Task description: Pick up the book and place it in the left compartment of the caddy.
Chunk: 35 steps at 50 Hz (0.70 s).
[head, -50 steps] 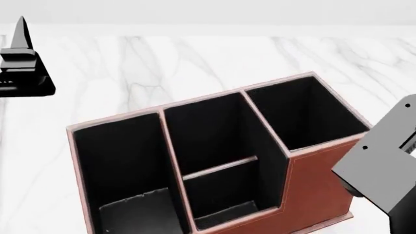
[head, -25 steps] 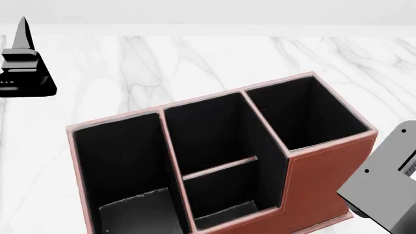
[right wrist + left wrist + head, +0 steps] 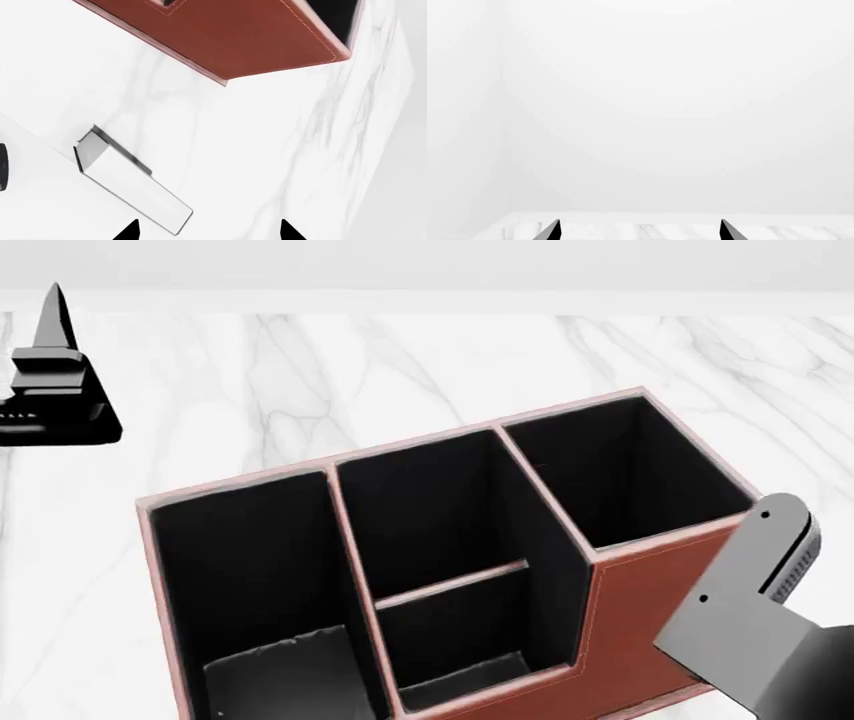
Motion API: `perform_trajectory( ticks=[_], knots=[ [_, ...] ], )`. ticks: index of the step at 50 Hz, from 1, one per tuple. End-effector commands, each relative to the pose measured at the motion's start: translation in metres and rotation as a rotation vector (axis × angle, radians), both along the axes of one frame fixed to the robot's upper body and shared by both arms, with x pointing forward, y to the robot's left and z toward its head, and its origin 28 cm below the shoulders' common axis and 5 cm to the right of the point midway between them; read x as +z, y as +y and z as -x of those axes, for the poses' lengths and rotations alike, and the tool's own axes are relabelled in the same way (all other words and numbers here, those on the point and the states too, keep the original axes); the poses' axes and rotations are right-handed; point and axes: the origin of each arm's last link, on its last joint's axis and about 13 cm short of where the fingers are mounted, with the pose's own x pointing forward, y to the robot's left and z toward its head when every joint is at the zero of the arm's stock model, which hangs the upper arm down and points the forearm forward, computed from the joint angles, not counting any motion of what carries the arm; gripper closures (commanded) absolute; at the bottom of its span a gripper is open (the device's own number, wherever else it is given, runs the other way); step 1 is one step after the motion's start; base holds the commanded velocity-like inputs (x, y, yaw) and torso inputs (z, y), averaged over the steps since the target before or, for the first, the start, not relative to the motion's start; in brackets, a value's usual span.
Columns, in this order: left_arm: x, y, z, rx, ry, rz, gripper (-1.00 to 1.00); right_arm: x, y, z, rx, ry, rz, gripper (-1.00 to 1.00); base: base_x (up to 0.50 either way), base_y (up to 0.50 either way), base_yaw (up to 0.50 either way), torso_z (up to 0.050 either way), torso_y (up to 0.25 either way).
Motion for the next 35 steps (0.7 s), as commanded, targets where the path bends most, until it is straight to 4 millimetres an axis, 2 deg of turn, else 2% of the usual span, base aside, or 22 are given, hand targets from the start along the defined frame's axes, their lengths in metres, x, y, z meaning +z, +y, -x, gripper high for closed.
perform_trajectory(
  ticks=[1,19,35],
  knots=[
    [0.001,0.001,-0.001,0.001,-0.003,0.023,-1.0,-0.005,0.008,-0.009,0.057,0.002,-0.026,-1.0,0.0,0.0,0.0,0.0,0.0],
    [0.002,0.002,-0.002,0.005,-0.003,0.029,-1.0,-0.021,0.016,-0.007,0.103,0.106,-0.083,-1.0,0.0,0.0,0.0,0.0,0.0],
    [-0.001,0.002,-0.003,0.003,0.001,0.025,-1.0,-0.035,0.013,-0.015,0.097,0.104,-0.076,-1.0,0.0,0.0,0.0,0.0,0.0]
  ],
)
